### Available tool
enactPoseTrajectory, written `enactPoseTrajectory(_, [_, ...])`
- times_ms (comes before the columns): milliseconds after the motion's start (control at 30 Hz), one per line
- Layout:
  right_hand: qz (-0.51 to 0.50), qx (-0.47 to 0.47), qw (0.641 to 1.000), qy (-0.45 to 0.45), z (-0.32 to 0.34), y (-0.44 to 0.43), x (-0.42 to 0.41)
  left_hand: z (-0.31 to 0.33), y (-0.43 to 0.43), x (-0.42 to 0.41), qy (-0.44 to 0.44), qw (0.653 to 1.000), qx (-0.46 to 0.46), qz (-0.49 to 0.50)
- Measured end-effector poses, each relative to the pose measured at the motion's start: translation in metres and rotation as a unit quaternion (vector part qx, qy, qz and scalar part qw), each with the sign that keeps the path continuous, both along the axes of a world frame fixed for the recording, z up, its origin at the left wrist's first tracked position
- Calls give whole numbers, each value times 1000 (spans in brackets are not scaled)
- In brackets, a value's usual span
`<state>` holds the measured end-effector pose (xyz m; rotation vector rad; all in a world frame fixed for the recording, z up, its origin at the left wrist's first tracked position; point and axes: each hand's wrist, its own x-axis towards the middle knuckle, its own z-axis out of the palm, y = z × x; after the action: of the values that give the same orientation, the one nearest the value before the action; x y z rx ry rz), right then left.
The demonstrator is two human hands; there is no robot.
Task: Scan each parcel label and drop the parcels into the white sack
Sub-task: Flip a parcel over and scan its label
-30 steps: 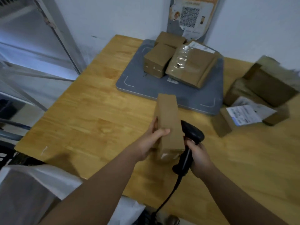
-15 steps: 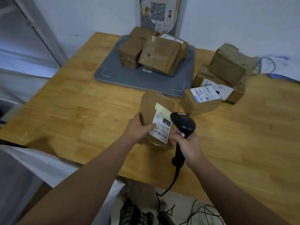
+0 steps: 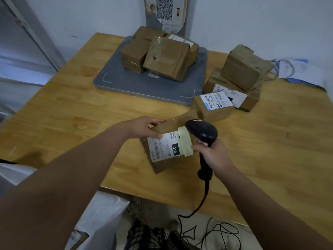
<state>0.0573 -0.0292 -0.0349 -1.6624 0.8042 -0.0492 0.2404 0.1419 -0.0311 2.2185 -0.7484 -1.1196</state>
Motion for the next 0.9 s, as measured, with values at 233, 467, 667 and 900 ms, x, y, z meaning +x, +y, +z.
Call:
enactPoseTrajectory(233, [24, -61, 996, 58, -10, -4, 24, -26, -18, -20, -315, 935, 160, 25])
enactPoseTrajectory(467, [109, -102, 981, 121, 0, -11, 31, -38, -1, -54, -28, 978, 37, 202])
enactPoseTrajectory(667, [194, -95, 956, 200, 28, -6, 22, -50, 11, -28, -130, 965, -62, 218])
enactPoseTrajectory(900, [183, -168, 965, 84, 21, 12, 19, -55, 5, -30, -137, 940, -121, 286])
